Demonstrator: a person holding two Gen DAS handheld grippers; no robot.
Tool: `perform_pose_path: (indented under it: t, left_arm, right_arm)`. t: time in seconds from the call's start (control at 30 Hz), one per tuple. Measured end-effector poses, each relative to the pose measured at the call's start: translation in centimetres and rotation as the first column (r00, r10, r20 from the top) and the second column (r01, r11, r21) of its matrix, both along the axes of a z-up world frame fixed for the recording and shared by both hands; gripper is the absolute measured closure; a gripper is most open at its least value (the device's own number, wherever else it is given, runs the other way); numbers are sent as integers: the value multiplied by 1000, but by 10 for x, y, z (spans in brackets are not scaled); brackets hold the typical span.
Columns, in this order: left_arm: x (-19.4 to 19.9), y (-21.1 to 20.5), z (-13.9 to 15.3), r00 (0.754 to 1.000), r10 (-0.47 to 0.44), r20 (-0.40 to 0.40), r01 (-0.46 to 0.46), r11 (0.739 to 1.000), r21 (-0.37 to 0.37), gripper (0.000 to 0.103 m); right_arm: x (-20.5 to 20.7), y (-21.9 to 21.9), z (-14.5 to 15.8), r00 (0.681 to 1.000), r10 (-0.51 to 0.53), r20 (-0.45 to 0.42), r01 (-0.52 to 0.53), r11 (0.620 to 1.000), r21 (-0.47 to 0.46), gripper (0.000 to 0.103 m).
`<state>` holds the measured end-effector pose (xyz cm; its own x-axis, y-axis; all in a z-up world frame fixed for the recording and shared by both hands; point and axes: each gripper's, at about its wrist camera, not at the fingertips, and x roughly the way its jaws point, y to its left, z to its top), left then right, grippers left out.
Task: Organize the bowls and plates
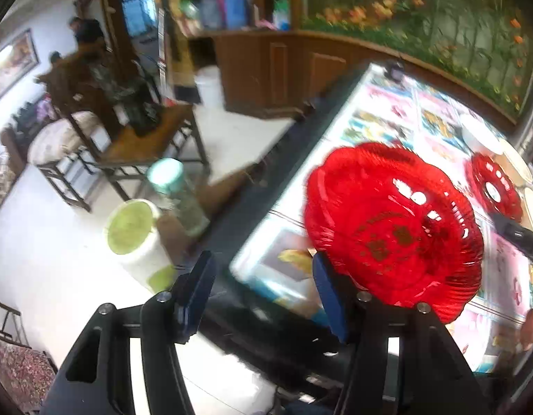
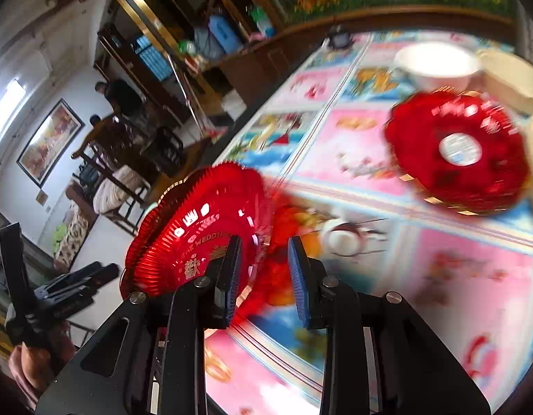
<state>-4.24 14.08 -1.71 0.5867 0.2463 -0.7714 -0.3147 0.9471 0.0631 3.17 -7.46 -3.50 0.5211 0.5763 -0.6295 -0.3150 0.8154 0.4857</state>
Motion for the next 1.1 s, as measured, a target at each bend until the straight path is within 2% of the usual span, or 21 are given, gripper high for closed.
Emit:
perform_pose_path:
  t: [0.07,0.17,0.23,0.37,0.5,0.63,0.7,0.77,0.9,1.1]
  left_arm:
    - [-9,1,12,999,13,40,-13,1000,9,44]
    - [-13,-6,34,992,-17,126,25,998,-56,36]
    - [-4,-22,47,982,-64,176,85,990,-111,22]
    - [35,-65,60,965,-186,184,224,950,-216,22]
    - [93,-121,63,949,-287,128,310,920,-238,22]
    - [140,-163,47,947,-317,54,319,908,-271,22]
    - [158,-176,36,950,-311,14,301,906,-297,22]
    - [186,-186,20,946,-320,-53,281,890,-359,22]
    - [215,-197,0,934,-334,-124,250,862,-441,22]
    - [242,-205,-14,916,-354,-189,230,849,-476,22]
  right_arm:
    - [-11,-22,5,999,-41,27,41,999,4,58]
    - [-25,-64,8,993,-113,35,111,992,57,58]
    - [-28,-85,9,987,-158,31,155,985,81,58]
    - [-26,-123,9,972,-235,-13,234,956,175,58]
    - [-22,-142,5,961,-275,-39,276,933,233,58]
    - [-13,-152,-5,960,-266,-81,278,911,304,58]
    - [-4,-156,-12,956,-259,-137,291,895,337,58]
    - [4,-162,-20,944,-268,-193,323,873,366,58]
    - [14,-170,-30,916,-301,-266,389,828,404,58]
    - [28,-168,-48,889,-298,-348,426,818,387,58]
